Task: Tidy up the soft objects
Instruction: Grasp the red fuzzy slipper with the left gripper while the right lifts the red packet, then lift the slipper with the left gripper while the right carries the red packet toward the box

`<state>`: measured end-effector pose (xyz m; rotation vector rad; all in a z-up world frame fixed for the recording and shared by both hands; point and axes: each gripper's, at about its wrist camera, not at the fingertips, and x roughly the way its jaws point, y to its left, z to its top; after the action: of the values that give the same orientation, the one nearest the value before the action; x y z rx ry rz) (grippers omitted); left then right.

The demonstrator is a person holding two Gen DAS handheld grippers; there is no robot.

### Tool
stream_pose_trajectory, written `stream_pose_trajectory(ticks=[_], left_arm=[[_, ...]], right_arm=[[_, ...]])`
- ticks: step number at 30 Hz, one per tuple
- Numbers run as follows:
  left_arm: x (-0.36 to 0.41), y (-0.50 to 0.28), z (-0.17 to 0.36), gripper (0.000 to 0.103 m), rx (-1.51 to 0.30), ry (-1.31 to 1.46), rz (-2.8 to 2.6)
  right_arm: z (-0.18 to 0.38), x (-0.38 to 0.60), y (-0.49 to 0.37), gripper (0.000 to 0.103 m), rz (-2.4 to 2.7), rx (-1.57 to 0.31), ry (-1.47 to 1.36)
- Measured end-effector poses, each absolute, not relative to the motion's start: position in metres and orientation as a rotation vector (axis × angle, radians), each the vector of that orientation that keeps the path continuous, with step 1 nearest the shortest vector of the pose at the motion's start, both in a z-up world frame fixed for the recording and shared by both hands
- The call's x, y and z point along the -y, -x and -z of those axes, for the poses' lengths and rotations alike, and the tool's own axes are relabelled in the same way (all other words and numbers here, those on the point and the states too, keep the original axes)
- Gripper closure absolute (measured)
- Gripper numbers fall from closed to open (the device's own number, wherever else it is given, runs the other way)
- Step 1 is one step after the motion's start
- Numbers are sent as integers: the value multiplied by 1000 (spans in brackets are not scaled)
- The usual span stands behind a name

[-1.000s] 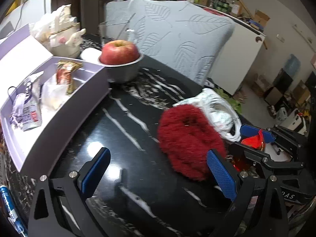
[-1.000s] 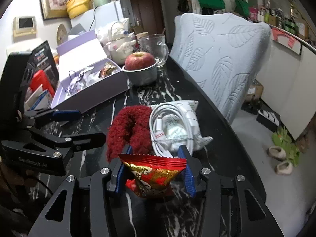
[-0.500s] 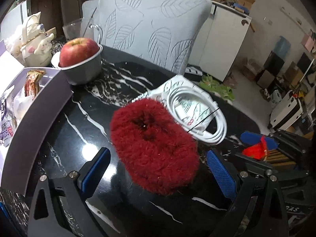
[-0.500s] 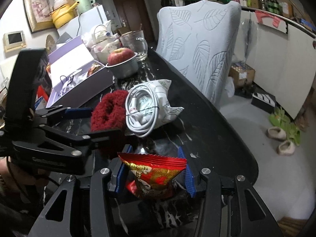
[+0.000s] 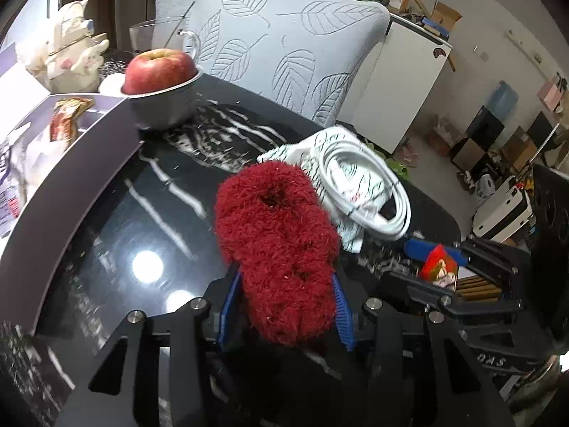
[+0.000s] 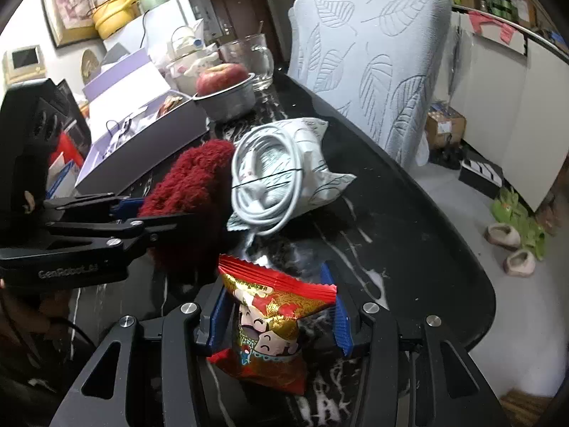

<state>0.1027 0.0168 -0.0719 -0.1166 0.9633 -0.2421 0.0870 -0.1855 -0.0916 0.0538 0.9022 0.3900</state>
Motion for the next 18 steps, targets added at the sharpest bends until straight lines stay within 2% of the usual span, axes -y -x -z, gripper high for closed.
stream_pose_trajectory(ticks=[18], left_arm=[[-64,-3,66,58,-1043,108,74]], right_arm=[[94,106,-47,55,-598,-894,63]])
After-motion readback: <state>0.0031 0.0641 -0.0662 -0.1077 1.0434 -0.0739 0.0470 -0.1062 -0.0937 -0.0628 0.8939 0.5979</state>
